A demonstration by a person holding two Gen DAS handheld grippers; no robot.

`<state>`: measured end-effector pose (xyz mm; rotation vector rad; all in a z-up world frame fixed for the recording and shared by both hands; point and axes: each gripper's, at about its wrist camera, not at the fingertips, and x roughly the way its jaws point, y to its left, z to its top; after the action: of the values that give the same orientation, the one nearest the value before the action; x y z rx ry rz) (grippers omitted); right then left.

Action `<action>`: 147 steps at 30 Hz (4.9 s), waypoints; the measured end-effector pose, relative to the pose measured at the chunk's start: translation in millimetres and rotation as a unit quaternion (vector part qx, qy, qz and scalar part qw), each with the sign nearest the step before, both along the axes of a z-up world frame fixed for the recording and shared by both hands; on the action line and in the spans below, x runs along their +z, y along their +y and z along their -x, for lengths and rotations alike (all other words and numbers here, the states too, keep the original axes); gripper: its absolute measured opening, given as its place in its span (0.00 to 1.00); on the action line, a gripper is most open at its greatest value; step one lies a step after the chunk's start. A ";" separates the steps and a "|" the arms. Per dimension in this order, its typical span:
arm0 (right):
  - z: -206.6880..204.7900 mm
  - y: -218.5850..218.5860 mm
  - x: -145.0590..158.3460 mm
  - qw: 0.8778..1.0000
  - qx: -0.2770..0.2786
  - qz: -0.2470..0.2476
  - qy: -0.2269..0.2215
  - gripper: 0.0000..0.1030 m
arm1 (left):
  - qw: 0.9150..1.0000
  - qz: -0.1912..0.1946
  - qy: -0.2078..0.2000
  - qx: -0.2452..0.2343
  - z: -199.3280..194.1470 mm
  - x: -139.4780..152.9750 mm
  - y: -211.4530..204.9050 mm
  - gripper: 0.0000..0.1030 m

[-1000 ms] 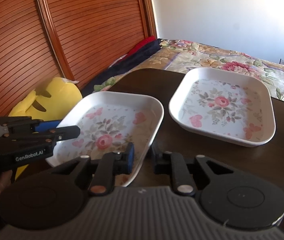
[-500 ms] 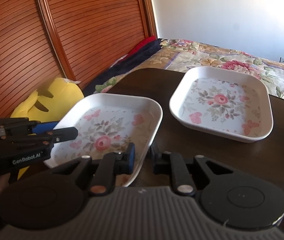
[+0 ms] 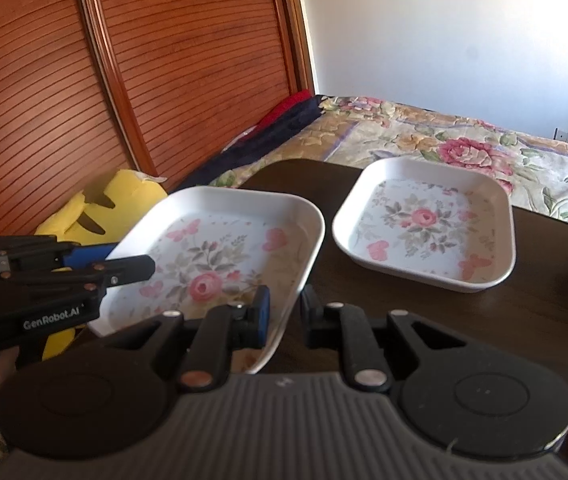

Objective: Organize plates and bowls

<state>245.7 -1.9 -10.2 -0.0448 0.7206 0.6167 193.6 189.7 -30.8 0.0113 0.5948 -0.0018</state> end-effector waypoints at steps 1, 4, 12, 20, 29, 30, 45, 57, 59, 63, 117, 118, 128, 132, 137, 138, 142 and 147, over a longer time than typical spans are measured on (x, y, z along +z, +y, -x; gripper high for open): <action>1.7 -1.8 1.8 1.000 -0.001 -0.001 -0.002 0.17 | 1.000 0.000 -0.002 -0.001 2.1 2.2 -2.0 0.28; 8.9 -9.2 8.4 1.000 -0.004 -0.003 -0.009 0.17 | 1.000 -0.001 -0.007 -0.005 8.3 7.3 -8.2 0.28; 30.1 -32.1 20.7 1.000 -0.015 -0.008 -0.026 0.17 | 1.000 -0.005 -0.016 -0.018 27.6 17.1 -30.0 0.28; 52.4 -55.2 22.2 0.999 -0.027 -0.010 -0.027 0.17 | 0.999 -0.004 -0.015 -0.031 47.7 18.0 -53.6 0.28; 76.3 -84.7 16.0 0.999 -0.047 -0.013 -0.019 0.17 | 0.998 -0.008 -0.017 -0.053 72.7 16.5 -80.4 0.28; 79.0 -87.1 15.2 0.999 -0.049 -0.015 -0.018 0.17 | 0.998 -0.007 -0.017 -0.056 75.2 16.2 -82.2 0.28; 117.8 -121.4 4.9 0.996 -0.079 -0.030 -0.020 0.17 | 0.996 -0.019 -0.012 -0.082 111.0 8.3 -119.6 0.28; 136.6 -125.7 -13.9 0.996 -0.081 -0.019 -0.027 0.17 | 0.996 -0.018 0.008 -0.084 120.5 -11.7 -123.0 0.28; 136.8 -124.6 -17.8 0.996 -0.080 -0.021 -0.024 0.17 | 0.996 -0.016 0.011 -0.083 121.0 -14.8 -121.5 0.28; 138.7 -124.1 -20.6 0.996 -0.080 -0.021 -0.020 0.17 | 0.996 -0.017 0.015 -0.082 120.9 -18.9 -119.8 0.28; 151.0 -133.6 -15.0 0.994 -0.094 -0.030 -0.047 0.19 | 0.996 -0.016 0.004 -0.092 119.9 -17.7 -123.8 0.41; 151.1 -133.8 -14.6 0.994 -0.094 -0.030 -0.048 0.19 | 0.996 -0.016 0.002 -0.093 120.4 -16.7 -124.5 0.43; 146.6 -137.0 -6.7 0.993 -0.097 -0.031 -0.059 0.19 | 0.995 -0.014 -0.009 -0.100 118.1 -8.5 -127.8 0.57; 135.3 -138.6 2.3 0.993 -0.098 -0.025 -0.068 0.20 | 0.995 -0.012 -0.018 -0.099 108.6 -0.4 -125.4 0.64; 114.2 -139.3 18.6 0.991 -0.103 -0.024 -0.078 0.27 | 0.995 -0.008 -0.028 -0.094 89.0 13.7 -118.4 0.73; 110.7 -139.5 21.1 0.991 -0.105 -0.025 -0.079 0.34 | 0.995 -0.009 -0.030 -0.093 85.1 16.3 -117.5 0.74; 90.2 -138.3 34.9 0.990 -0.106 -0.025 -0.084 0.37 | 0.996 -0.007 -0.034 -0.086 63.2 28.0 -110.8 0.76; 61.1 -132.8 49.9 0.991 -0.101 -0.019 -0.090 0.38 | 0.996 -0.008 -0.039 -0.081 34.3 41.4 -104.0 0.79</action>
<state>184.7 -134.7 39.6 0.0079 0.5298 0.4257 159.3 85.8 10.6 0.0756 0.5138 -0.1539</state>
